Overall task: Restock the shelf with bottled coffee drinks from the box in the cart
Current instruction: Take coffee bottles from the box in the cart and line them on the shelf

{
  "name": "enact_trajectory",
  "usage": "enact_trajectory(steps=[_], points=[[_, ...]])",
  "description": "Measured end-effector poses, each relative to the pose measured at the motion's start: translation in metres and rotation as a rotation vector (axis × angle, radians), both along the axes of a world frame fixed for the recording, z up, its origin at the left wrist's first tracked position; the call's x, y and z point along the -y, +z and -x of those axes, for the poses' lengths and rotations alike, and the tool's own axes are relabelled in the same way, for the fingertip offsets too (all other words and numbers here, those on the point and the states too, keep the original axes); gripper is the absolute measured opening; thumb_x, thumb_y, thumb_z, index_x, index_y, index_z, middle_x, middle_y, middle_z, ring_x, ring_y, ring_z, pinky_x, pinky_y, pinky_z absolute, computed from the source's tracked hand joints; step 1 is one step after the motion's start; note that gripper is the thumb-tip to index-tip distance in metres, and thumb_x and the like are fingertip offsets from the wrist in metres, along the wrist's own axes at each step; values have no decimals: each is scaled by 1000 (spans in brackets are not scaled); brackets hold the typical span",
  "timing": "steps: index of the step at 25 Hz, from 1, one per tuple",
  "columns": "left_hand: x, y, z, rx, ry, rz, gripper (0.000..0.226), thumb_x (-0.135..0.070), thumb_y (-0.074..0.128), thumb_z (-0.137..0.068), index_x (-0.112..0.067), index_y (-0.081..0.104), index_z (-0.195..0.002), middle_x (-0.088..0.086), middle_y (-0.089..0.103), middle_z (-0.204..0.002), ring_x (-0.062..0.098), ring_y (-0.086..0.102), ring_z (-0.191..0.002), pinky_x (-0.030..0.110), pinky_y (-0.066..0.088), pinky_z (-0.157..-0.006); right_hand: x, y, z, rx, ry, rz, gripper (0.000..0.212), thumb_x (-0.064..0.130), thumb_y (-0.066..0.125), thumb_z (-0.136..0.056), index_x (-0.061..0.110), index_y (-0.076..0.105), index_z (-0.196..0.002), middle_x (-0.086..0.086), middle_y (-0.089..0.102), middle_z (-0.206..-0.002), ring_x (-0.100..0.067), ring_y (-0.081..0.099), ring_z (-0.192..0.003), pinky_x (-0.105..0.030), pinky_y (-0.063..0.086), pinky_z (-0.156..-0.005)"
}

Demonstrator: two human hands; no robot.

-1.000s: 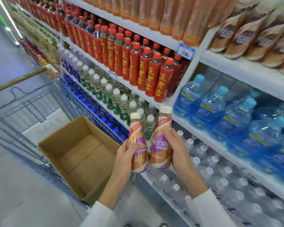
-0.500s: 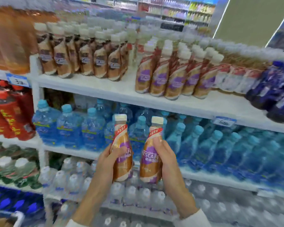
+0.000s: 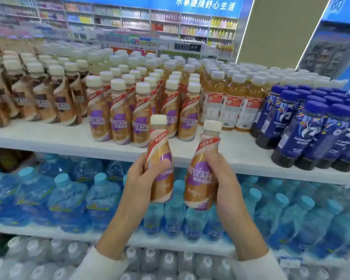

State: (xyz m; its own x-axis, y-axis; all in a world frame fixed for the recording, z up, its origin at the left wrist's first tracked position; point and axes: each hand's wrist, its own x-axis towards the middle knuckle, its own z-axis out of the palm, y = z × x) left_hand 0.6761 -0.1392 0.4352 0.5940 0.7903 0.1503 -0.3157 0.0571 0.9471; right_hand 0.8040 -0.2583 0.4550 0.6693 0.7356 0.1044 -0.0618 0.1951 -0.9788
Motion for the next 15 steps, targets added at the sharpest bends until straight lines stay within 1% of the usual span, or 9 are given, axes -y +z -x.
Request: enact_trajectory(steps=[1,2,4,6,7,10,11,13,15], points=[[-5,11,-13,16,-26,-81,36,-42,79,-69,-27,75,-101,2,77,-95,15,73,-83,24,58,-66,-3,13,-11,64,-5,-30,49,75,76,-65,32,71,-88,-1,73,-91,-17,72,-84,-33,60,-72],[-11,22,-26,25,-55,-158,37,-42,79,-73,-28,73,-106,-1,77,-101,13,73,-90,24,58,-71,-7,25,-22,105,-22,-75,48,73,73,-71,31,69,-94,1,74,-94,-15,73,-86,-29,59,-70],[-25,39,-49,-5,-89,-300,47,-47,77,-78,-27,64,-118,-6,75,-112,12,71,-104,27,59,-84,-18,39,-44,164,-39,-146,31,54,65,-90,31,66,-111,8,76,-104,-10,74,-95,-21,58,-71],[-37,44,-67,-71,-73,-404,57,-52,74,-81,-27,54,-127,-9,71,-118,8,68,-111,32,57,-94,-30,43,-63,204,-42,-162,26,41,60,-97,34,61,-122,12,75,-112,-8,72,-103,-20,58,-74],[-42,43,-75,-100,-62,-432,57,-51,73,-83,-27,51,-129,-11,70,-119,6,66,-111,34,55,-98,-35,40,-71,220,-53,-154,30,42,60,-97,35,59,-126,13,74,-116,-7,71,-106,-21,58,-77],[-54,31,-88,-165,-61,-442,50,-42,72,-90,-27,47,-130,-17,66,-118,-5,63,-108,40,51,-105,-46,25,-84,189,-71,-119,60,54,66,-88,39,48,-143,15,65,-134,-7,64,-120,-29,57,-92],[-56,26,-90,-177,-65,-436,48,-39,72,-92,-29,45,-131,-20,64,-119,-9,61,-108,39,49,-107,-48,18,-86,177,-68,-117,58,55,67,-88,45,48,-141,16,63,-135,-6,63,-122,-27,57,-92],[-59,21,-93,-199,-79,-434,46,-38,70,-95,-39,43,-132,-28,60,-121,-15,57,-109,32,48,-105,-51,13,-88,193,-67,-111,42,57,67,-88,57,53,-128,23,65,-131,-2,63,-120,-20,57,-87],[-59,21,-92,-222,-98,-423,43,-42,68,-95,-52,40,-126,-38,58,-118,-18,54,-111,22,46,-99,-51,14,-88,203,-62,-76,42,61,67,-86,62,52,-125,25,63,-132,-1,62,-121,-22,57,-89]])
